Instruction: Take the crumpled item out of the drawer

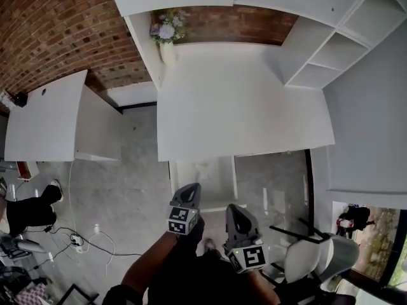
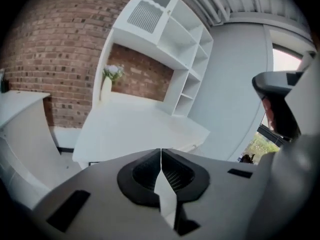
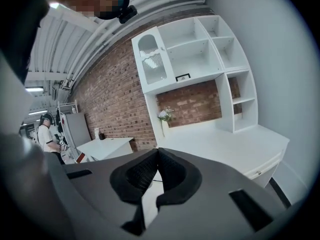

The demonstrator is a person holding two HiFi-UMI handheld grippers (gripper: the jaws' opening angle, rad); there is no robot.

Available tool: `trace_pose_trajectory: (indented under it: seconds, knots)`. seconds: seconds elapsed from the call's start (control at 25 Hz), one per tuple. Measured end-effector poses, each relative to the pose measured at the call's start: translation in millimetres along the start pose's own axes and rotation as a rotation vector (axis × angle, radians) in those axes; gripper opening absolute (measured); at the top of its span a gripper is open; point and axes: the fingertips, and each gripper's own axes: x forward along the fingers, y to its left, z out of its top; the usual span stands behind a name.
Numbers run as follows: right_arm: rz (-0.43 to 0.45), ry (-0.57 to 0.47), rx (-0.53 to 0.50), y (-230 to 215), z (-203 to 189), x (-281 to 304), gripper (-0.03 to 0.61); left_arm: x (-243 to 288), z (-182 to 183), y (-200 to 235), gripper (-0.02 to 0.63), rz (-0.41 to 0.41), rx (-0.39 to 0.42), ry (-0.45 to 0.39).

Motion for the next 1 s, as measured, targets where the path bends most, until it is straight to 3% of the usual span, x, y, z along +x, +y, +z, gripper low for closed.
trace_pose_trajectory:
  seconds: [0.2,0.36,0.76,1.0]
  knots:
    - [-0.001,0.004,-0.006,-18.4,-16.9,31.2,0.014,82.3,-59.5,40.9,0.031,0.0,-0.074,0.175]
    - [-0.034,0.022,0.02,-29.6,-30.6,41.9,0.014,124.5,-110.8,62.4,0.137,0.011,-0.102,0.301]
    - [-0.103,0.131,0.048,-54.7,-71.9,44.8,0.014,177.6,-194.5,94.1,0.189,0.054,-0.175,0.471]
    - [-0.118,0.134,0.073,-63.3,-86.7,43.9,0.014,193.9,-227.5,103.2,0.202,0.064,-0.237,0.543]
